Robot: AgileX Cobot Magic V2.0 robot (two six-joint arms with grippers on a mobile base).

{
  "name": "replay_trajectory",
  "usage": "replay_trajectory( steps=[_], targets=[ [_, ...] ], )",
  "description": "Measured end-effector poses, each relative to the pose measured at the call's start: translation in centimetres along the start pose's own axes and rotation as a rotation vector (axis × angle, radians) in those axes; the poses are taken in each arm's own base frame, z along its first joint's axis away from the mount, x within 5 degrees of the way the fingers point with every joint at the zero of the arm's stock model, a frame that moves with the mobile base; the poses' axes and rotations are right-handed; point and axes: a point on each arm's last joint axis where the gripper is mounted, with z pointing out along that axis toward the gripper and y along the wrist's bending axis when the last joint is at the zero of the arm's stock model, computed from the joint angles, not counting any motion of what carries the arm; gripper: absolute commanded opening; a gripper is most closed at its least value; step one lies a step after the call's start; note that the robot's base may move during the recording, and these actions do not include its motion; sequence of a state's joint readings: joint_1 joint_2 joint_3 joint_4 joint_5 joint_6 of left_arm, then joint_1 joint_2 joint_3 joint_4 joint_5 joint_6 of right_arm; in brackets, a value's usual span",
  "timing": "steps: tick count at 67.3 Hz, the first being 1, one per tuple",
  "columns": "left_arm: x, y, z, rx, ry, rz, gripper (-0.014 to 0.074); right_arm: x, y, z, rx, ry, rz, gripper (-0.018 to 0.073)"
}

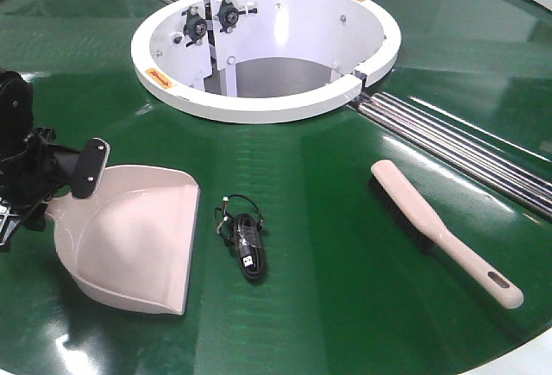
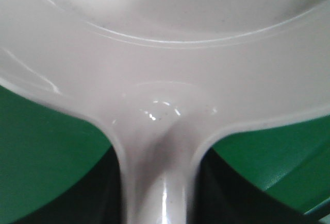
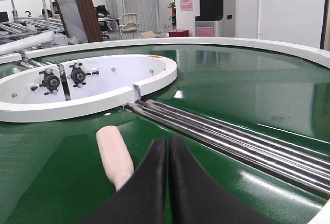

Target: Clean and inspect green conveyor with broom and dustpan

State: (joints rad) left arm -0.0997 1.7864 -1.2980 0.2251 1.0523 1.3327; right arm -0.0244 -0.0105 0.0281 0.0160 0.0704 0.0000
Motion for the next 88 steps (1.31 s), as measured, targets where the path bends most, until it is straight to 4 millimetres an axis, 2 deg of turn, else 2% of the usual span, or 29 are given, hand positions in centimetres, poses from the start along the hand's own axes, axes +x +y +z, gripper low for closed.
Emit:
replay_trajectory(
  steps=[75, 81, 88],
  targets=[
    [0.0, 0.0, 0.0, 0.002, 0.000, 0.000, -0.0007, -0.2, 0.0, 0.0, 0.000, -0.010, -0.004, -0.0010],
    [0.0, 0.0, 0.0, 0.002, 0.000, 0.000, -0.0007, -1.8, 0.0, -0.3, 0.000, -0.046, -0.004, -0.0010],
    [0.0, 0.0, 0.0, 0.002, 0.000, 0.000, -0.0007, -5.4, 0.1, -0.4, -0.001, -0.090, -0.005, -0.0010]
  ],
)
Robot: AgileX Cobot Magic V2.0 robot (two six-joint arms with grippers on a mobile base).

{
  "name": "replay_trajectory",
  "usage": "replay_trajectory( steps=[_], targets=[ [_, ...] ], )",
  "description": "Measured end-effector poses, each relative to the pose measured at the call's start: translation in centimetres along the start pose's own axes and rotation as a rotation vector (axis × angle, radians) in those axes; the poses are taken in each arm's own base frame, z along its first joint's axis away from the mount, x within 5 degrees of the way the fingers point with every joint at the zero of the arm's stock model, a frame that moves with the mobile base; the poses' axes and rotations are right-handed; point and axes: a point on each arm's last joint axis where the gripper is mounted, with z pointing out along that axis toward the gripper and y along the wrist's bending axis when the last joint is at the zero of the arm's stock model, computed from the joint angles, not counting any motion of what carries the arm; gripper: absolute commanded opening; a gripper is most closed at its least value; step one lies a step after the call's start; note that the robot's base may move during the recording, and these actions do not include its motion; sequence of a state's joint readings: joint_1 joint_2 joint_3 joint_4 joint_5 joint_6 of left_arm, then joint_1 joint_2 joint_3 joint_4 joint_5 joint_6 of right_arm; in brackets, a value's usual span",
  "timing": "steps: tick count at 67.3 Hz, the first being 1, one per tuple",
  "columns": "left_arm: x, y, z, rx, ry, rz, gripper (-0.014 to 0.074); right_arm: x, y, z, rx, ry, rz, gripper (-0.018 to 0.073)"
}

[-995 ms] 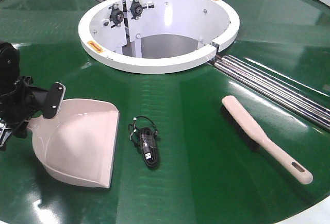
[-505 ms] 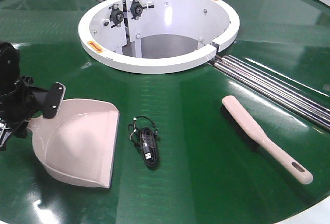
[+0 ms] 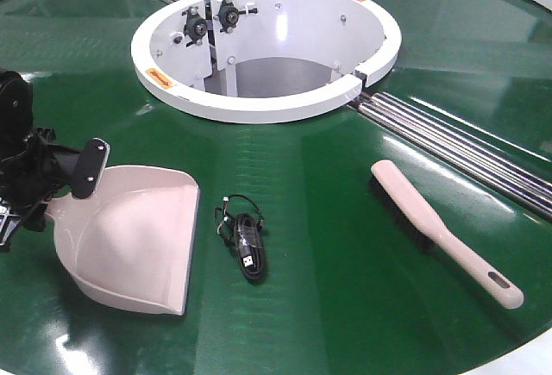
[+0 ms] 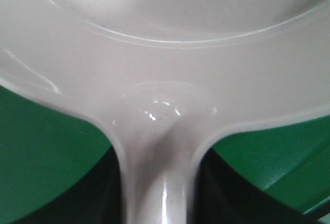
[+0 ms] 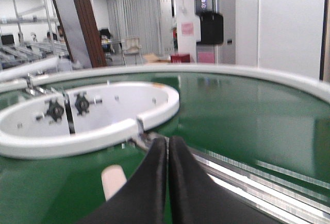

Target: Clean and inspect green conveyor with broom and dustpan

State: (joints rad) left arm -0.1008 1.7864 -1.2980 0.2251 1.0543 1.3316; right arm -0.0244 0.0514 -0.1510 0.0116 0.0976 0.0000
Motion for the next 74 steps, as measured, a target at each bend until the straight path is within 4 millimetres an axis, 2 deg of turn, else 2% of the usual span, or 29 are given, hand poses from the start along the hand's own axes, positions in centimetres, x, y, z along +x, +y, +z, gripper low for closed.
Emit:
replay_trajectory(
  steps=[10, 16, 26, 45, 57, 74],
  targets=[
    [0.0, 0.0, 0.0, 0.000, 0.000, 0.000, -0.0007, -3.8, 0.1, 1.4, 0.000, 0.120, 0.001, -0.0010],
    [0.0, 0.0, 0.0, 0.000, 0.000, 0.000, -0.0007, -4.8, 0.1, 2.9, -0.001, 0.258, 0.004, -0.0010],
    [0.0, 0.0, 0.0, 0.000, 0.000, 0.000, -0.0007, -4.3, 0.1, 5.0, 0.000, 0.456, 0.004, -0.0010],
    [0.0, 0.0, 0.0, 0.000, 0.000, 0.000, -0.0007, -2.8, 0.1, 7.1, 0.006, 0.605, 0.039, 0.0013],
    [0.0, 0.0, 0.0, 0.000, 0.000, 0.000, -0.0007, -3.8, 0.3, 8.1, -0.007, 0.673, 0.028, 0.0137],
    [0.0, 0.0, 0.0, 0.000, 0.000, 0.000, -0.0007, -5.0, 1.5, 10.3, -0.089, 0.834, -0.054, 0.0427]
  ],
)
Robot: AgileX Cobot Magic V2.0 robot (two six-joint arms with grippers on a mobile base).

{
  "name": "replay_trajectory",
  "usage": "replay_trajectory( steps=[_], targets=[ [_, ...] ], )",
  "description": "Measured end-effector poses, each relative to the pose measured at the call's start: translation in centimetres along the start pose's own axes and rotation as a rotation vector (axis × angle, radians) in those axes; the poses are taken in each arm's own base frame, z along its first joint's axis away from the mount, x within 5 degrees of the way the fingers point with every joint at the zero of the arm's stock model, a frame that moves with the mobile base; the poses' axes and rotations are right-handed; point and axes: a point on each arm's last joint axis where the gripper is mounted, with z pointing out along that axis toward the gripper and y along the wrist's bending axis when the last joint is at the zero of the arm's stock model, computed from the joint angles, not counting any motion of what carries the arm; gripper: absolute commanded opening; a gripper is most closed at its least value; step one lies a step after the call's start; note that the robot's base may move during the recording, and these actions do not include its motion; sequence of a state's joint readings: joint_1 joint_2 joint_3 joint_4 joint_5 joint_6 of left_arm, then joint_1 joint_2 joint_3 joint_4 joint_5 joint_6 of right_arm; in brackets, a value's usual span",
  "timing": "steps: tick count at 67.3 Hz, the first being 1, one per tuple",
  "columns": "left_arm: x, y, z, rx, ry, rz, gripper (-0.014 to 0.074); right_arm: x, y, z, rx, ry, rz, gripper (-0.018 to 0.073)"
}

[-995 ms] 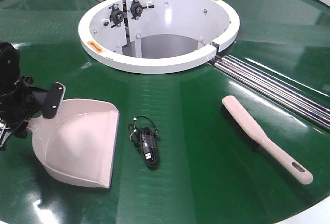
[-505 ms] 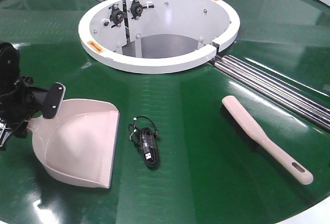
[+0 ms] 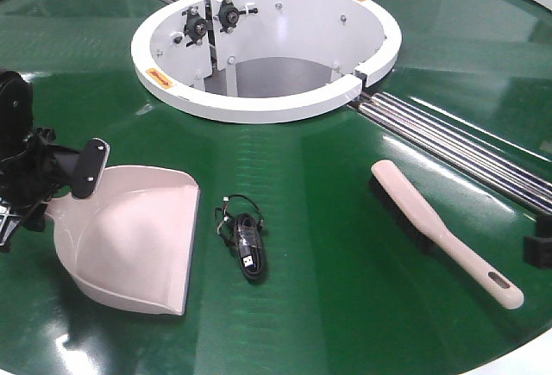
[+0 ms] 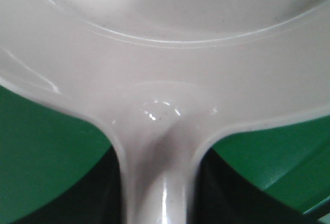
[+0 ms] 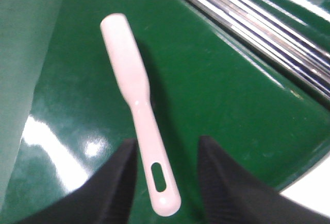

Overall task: Clean and inspect green conveyor with broom and dustpan
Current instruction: 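Lower the right gripper onto the brush handle and grasp it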

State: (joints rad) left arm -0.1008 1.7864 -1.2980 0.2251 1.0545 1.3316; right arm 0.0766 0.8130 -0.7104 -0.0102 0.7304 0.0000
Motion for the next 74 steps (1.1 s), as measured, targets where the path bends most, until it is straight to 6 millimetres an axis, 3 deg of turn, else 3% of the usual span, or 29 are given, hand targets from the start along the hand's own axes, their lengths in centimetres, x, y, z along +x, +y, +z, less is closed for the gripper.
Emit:
replay_trajectory(
  steps=[15, 29, 58, 74],
  targets=[
    [0.0, 0.0, 0.0, 0.000, 0.000, 0.000, -0.0007, -2.7, 1.3, 2.2, -0.039, 0.129, -0.152, 0.0557],
    [0.0, 0.0, 0.0, 0.000, 0.000, 0.000, -0.0007, -4.2, 2.0, 5.9, -0.049, 0.261, -0.178, 0.0554],
    [0.0, 0.0, 0.0, 0.001, 0.000, 0.000, -0.0007, -5.2, 2.7, 13.2, -0.080, 0.574, -0.281, 0.0542],
    [0.0, 0.0, 0.0, 0.001, 0.000, 0.000, -0.0007, -4.7, 3.0, 17.1, -0.100, 0.733, -0.307, 0.0520]
  ],
)
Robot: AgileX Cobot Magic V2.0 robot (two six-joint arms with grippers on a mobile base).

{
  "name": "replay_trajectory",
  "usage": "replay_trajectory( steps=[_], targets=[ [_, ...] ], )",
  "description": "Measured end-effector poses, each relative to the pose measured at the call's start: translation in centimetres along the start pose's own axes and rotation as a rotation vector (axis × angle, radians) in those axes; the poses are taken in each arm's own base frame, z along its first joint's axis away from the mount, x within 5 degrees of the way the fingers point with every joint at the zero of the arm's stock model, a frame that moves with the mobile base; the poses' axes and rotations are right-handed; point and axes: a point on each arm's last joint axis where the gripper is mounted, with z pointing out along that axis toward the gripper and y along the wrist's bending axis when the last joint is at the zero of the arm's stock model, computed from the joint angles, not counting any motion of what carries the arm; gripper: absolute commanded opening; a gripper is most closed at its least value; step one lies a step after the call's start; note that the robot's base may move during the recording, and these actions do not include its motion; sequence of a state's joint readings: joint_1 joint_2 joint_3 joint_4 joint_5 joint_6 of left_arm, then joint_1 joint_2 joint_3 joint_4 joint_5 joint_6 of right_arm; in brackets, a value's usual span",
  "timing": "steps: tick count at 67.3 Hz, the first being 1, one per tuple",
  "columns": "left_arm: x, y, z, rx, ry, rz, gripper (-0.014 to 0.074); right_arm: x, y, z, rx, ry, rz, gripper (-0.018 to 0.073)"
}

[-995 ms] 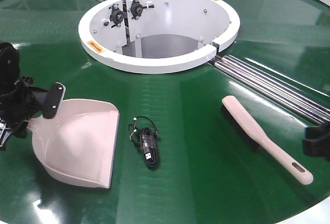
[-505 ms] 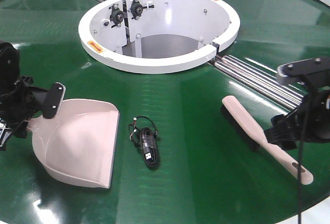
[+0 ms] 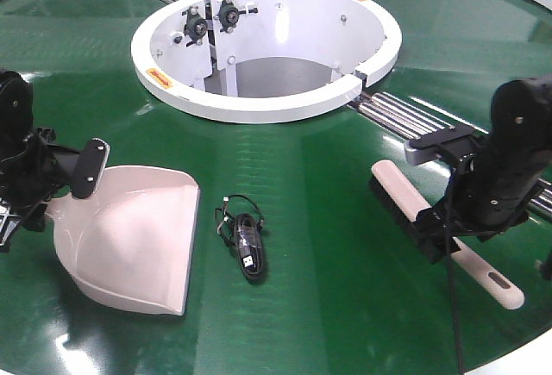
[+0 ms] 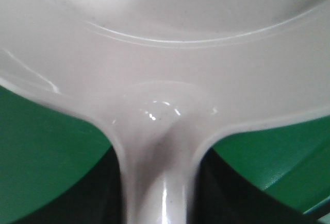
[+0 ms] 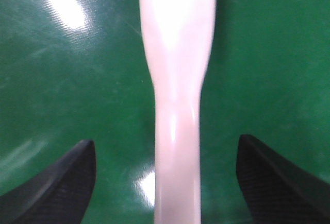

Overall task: Clean and inspect green conveyor with broom and dustpan
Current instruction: 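Lower the right gripper onto the brush handle and grasp it, then carry the brush with the right gripper toward the black cable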

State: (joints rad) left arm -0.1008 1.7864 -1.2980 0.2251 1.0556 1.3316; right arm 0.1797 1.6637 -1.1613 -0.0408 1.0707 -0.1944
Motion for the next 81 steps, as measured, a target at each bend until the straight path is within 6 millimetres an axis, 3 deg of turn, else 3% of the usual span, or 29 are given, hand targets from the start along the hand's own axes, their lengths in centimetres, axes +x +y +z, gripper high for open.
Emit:
replay_trajectory(
  steps=[22, 35, 54, 66, 81],
  targets=[
    [0.0, 0.0, 0.0, 0.001, 0.000, 0.000, -0.0007, -1.0, -0.1, 4.6, -0.026, 0.136, -0.008, 0.0456],
    [0.0, 0.0, 0.0, 0.001, 0.000, 0.000, -0.0007, -1.3, -0.1, 5.9, -0.032, 0.160, -0.010, 0.0307],
    [0.0, 0.0, 0.0, 0.001, 0.000, 0.000, -0.0007, -1.7, -0.3, 6.0, -0.011, 0.121, 0.024, -0.0015],
    [0.0, 0.0, 0.0, 0.001, 0.000, 0.000, -0.0007, -1.8, -0.5, 5.2, 0.022, 0.086, 0.089, -0.0009],
    [0.0, 0.0, 0.0, 0.001, 0.000, 0.000, -0.0007, -1.5, -0.4, 2.1, 0.023, -0.009, 0.198, -0.0009]
  ],
)
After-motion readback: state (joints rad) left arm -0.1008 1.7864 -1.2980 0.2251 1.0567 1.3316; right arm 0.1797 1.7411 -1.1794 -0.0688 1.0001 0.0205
